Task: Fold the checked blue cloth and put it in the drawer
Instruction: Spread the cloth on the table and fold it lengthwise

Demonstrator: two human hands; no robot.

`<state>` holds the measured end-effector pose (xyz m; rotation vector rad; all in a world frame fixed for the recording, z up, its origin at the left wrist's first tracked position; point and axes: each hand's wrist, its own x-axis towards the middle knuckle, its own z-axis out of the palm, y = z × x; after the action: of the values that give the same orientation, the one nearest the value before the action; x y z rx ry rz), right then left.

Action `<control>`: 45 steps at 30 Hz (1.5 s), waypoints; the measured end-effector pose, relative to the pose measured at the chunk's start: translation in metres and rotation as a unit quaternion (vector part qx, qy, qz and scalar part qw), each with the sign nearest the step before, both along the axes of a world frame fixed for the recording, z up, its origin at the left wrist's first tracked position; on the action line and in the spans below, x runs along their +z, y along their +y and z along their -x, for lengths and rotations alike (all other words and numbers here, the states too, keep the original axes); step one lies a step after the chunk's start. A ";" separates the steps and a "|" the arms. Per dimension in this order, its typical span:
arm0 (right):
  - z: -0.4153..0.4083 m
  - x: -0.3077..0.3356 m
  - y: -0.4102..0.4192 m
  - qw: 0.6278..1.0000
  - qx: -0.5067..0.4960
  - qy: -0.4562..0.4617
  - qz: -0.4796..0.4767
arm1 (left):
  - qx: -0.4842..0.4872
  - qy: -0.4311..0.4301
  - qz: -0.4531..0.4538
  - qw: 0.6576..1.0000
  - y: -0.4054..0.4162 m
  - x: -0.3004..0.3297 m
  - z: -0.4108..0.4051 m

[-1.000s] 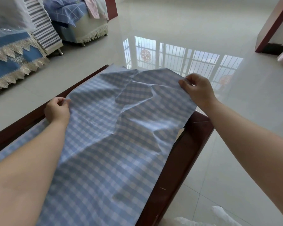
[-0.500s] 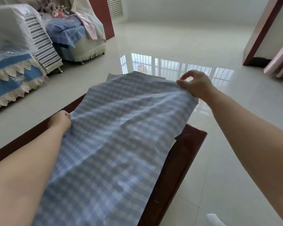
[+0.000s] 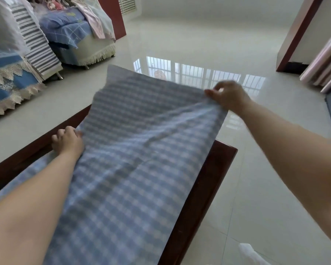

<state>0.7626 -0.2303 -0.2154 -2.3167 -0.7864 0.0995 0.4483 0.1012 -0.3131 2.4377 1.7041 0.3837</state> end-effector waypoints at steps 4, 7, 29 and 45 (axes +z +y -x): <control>0.001 -0.061 -0.001 0.974 -0.022 0.035 0.222 | 0.005 -0.013 -0.010 1.000 0.000 -0.002 0.000; -0.001 -0.058 -0.009 0.975 0.020 0.107 0.195 | 0.018 -0.014 -0.006 1.000 0.000 -0.003 -0.002; 0.241 -0.094 -0.001 0.872 0.384 -0.089 0.289 | -0.226 0.092 0.040 0.969 -0.086 0.017 -0.017; 0.042 -0.058 0.000 0.977 -0.034 0.030 0.209 | -0.317 0.111 0.104 0.936 -0.178 0.003 -0.017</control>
<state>0.7205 -0.2302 -0.2734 -2.7182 -0.7067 0.3327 0.4654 -0.0773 -0.3105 2.7485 0.8578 -0.1529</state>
